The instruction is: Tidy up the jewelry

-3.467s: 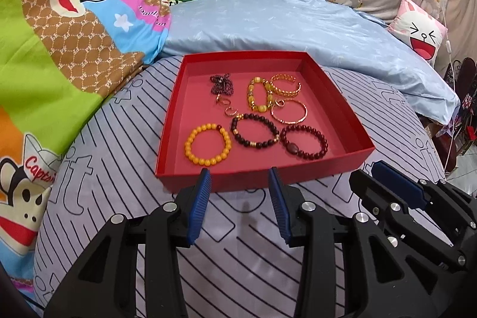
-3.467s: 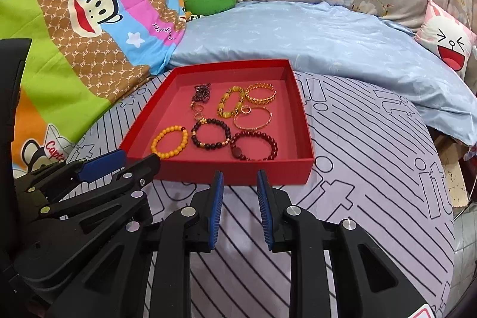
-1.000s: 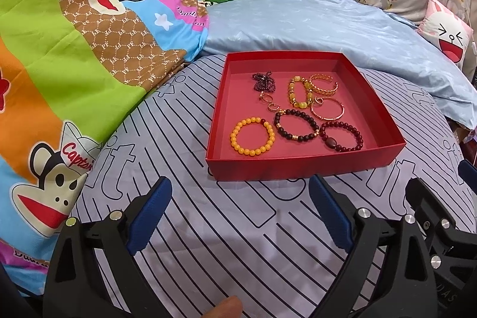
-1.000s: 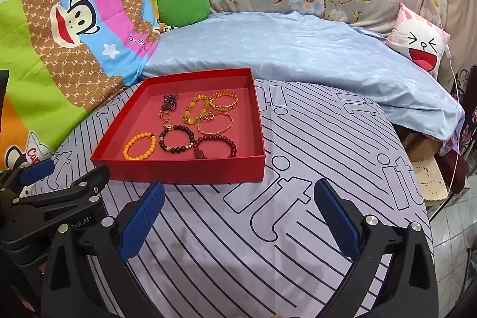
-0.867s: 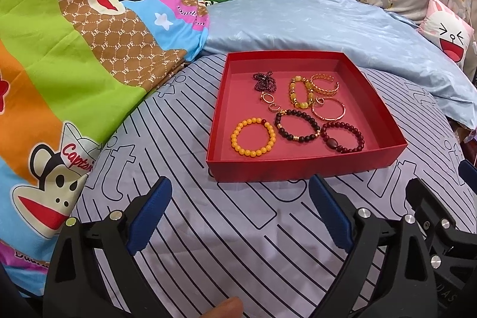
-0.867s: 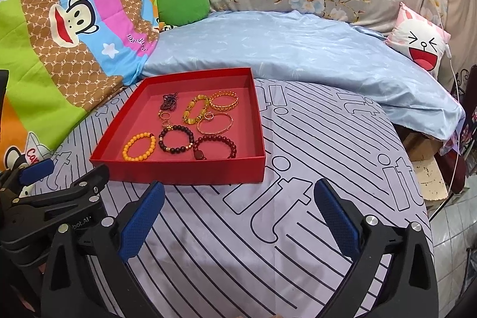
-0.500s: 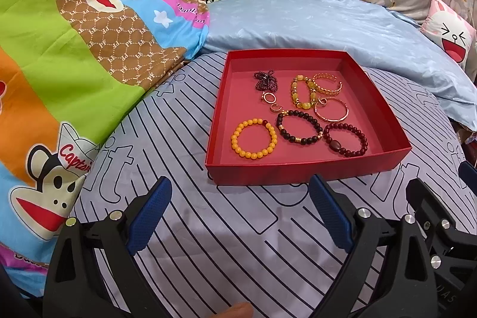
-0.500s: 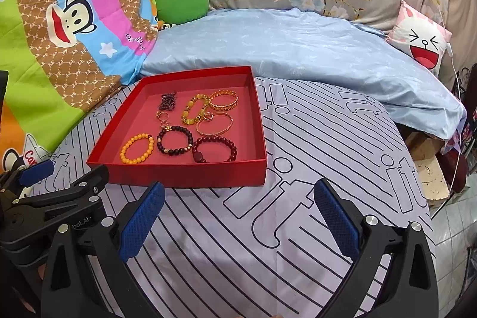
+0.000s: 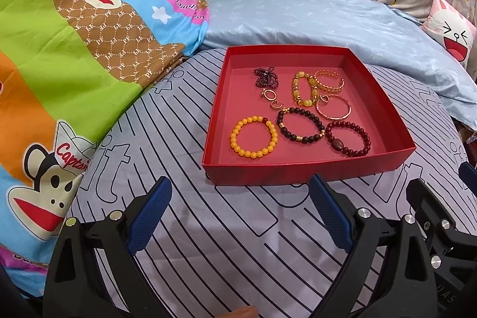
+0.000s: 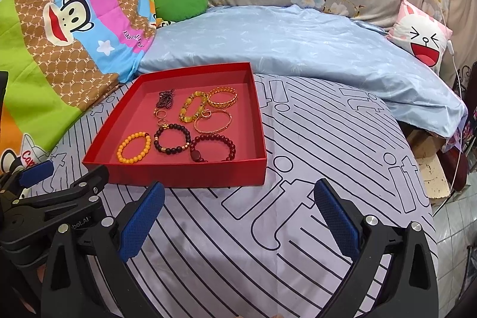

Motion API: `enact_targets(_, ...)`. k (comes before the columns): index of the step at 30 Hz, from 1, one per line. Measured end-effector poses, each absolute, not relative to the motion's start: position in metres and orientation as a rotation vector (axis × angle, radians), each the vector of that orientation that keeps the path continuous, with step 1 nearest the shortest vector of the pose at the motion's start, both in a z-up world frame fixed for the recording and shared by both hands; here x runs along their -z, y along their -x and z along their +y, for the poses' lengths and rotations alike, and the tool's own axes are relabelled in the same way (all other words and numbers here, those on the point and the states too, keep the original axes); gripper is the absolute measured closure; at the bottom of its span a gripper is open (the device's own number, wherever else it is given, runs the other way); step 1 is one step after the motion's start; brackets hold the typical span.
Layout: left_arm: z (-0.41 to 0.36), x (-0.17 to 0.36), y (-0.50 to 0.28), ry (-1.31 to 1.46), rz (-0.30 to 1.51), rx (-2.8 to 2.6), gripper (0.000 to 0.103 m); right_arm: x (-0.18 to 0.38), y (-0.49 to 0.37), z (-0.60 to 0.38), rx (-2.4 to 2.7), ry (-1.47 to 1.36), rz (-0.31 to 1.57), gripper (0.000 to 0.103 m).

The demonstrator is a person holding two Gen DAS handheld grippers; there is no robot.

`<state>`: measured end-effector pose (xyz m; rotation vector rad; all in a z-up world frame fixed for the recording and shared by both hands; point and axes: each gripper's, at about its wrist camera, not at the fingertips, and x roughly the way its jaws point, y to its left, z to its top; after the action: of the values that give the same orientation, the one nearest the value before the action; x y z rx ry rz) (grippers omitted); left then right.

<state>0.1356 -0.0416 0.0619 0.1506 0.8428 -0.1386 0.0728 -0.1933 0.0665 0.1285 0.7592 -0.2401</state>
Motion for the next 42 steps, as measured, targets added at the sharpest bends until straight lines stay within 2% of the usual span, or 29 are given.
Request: enact_targets(42,-0.0399,-0.0618,-0.1402,-0.145,0.842,0.128,0.018,-0.0614,-0.0781,-0.1929,0.238,-0.121,0.765,0.006)
